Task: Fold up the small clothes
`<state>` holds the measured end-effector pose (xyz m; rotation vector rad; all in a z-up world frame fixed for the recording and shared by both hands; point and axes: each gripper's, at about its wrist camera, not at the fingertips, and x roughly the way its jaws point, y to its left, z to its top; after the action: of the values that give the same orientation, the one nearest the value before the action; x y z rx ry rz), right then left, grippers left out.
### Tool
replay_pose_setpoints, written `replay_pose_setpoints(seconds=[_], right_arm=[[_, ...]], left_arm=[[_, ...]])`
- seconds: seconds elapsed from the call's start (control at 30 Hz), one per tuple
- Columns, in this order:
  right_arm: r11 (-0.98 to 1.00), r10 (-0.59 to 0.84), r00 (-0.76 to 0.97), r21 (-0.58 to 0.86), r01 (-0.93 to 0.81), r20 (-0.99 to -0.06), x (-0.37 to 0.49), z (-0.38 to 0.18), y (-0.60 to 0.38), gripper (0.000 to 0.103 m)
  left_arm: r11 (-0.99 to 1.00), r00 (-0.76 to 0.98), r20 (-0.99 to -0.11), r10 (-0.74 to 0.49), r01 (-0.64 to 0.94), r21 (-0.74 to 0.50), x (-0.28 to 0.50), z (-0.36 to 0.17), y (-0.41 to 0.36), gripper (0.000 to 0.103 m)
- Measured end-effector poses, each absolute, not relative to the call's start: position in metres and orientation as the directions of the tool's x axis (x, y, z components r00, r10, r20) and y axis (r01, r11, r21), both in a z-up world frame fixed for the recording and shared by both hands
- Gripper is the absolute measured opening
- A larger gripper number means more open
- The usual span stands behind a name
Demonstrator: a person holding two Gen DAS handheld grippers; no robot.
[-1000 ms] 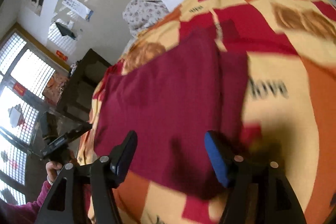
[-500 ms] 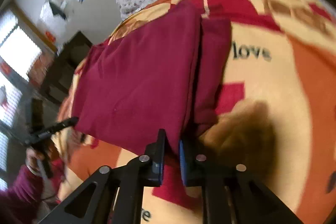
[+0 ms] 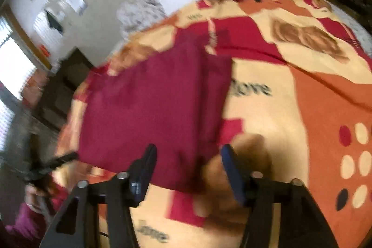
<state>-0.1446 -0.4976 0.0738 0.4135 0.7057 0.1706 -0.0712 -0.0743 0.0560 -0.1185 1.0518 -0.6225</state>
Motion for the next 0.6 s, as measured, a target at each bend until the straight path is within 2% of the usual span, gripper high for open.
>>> replay_pose_setpoints(seconds=[0.1, 0.3, 0.4, 0.6], right_arm=[[0.899, 0.352, 0.737, 0.427, -0.095, -0.577, -0.132, 0.081, -0.471, 0.056], [0.914, 0.405, 0.67, 0.303, -0.271, -0.622, -0.078, 0.079, -0.388, 0.055], [0.914, 0.404, 0.664, 0.252, -0.318, -0.63, -0.052, 0.08, -0.354, 0.047], [0.907, 0.409, 0.638, 0.213, -0.363, -0.653, -0.01, 0.078, -0.313, 0.047]], left_arm=[[0.834, 0.375, -0.762, -0.529, 0.395, -0.384, -0.071, 0.062, -0.071, 0.041], [0.838, 0.428, -0.728, -0.536, 0.376, -0.396, -0.067, 0.076, -0.077, 0.042], [0.841, 0.426, -0.73, -0.535, 0.355, -0.409, -0.06, 0.072, -0.082, 0.042], [0.888, 0.448, -0.772, -0.451, 0.312, -0.338, -0.047, 0.056, -0.088, 0.042]])
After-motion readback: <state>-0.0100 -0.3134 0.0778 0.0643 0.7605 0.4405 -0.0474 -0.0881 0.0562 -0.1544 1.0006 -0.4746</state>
